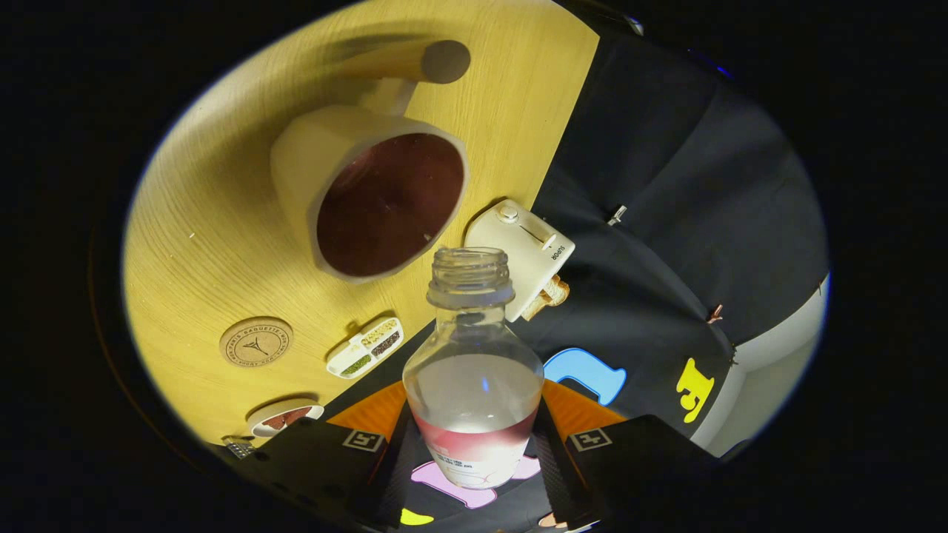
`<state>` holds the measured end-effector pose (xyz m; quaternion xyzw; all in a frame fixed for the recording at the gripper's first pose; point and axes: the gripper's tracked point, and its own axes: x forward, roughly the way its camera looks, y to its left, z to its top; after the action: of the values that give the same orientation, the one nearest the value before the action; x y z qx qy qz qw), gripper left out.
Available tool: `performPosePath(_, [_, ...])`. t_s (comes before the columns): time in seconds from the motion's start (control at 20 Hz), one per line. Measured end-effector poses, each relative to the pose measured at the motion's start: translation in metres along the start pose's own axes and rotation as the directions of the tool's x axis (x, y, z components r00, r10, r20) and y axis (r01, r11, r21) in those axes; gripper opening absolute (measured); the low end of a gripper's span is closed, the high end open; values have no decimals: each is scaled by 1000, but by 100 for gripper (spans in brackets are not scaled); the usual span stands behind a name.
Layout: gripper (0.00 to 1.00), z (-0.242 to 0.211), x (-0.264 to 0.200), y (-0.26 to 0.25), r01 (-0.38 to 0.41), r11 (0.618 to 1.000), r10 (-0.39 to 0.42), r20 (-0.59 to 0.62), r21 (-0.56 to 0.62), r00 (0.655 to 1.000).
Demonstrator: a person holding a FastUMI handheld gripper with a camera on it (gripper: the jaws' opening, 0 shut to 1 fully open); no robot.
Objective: Take the bottle from table, then pour the juice into the cup, finally place the bottle on the coaster
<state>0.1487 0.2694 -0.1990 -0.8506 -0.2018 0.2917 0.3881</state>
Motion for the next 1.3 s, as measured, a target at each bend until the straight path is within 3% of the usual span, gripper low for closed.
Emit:
performPosePath(0.2, [75,0,-2,7,-2,999,1,16,43,1000])
performPosePath(0.5, [75,-7,-5,11,16,980,-20,15,199,1000])
performPosePath(0.7, [75,-11,-18,17,6,927,-9,5,375,1000])
performPosePath(0.85, [75,-8,-25,33,-49,816,59,0,576,998])
performPosePath(1.1, [75,-16,-48,30,-36,606,66,-6,795,998])
performPosePath(1.2, [76,-31,-51,32,-27,487,84,-16,873,996])
performPosePath(1.3, [75,-43,-55,34,-15,331,110,-22,943,994])
